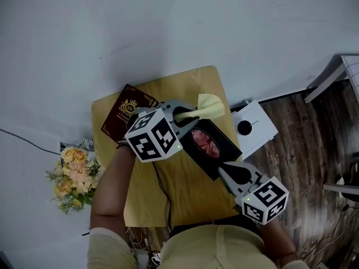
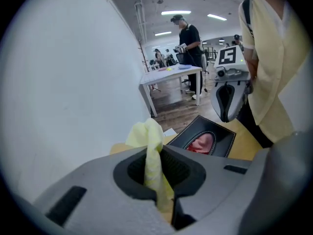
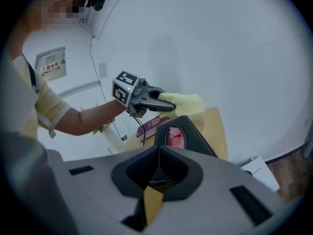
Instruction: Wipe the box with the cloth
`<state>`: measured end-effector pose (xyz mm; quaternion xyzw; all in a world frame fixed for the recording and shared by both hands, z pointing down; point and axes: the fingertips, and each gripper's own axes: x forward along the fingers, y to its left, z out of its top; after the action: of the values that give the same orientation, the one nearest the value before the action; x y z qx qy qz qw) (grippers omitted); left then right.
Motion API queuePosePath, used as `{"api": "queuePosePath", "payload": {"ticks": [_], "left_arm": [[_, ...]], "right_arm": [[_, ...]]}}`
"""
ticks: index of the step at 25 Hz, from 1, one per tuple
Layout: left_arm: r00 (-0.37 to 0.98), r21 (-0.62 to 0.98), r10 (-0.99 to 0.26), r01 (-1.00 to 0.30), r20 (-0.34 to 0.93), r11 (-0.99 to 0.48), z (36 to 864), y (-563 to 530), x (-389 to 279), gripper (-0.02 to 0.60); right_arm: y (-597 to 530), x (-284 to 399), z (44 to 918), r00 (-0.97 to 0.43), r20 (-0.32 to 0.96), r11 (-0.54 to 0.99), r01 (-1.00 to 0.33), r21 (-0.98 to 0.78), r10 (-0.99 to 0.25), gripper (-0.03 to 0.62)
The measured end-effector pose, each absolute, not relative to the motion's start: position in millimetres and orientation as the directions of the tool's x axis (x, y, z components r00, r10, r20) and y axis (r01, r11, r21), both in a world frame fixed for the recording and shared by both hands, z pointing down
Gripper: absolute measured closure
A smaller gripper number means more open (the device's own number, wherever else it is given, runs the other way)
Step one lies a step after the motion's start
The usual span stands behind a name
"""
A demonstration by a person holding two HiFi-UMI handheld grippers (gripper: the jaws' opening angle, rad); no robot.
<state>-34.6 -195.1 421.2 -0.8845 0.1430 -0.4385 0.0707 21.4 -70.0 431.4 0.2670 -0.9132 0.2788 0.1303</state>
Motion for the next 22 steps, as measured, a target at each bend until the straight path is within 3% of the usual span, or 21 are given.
{"api": "queuePosePath", "payload": {"ticks": [10,22], "left_arm": [[0.631,-0.227,-0.501,-0.466,0.592,-0.855,410.5,-163.2,-39.7,0.546],[0.543,-0.179,-0.709,-0.723,0.450,-0.667,394.2,-116.0,-67.9,0.546]], "right_arm": [[-54.8,8.5,423.3,-0.797,0.392,0.691,-0.598,-0.405,-0.460,0.563],[-35.6,-4.8,415.2,-0.772,0.392,0.676,-0.631,-0.381,-0.500,0.563]]}}
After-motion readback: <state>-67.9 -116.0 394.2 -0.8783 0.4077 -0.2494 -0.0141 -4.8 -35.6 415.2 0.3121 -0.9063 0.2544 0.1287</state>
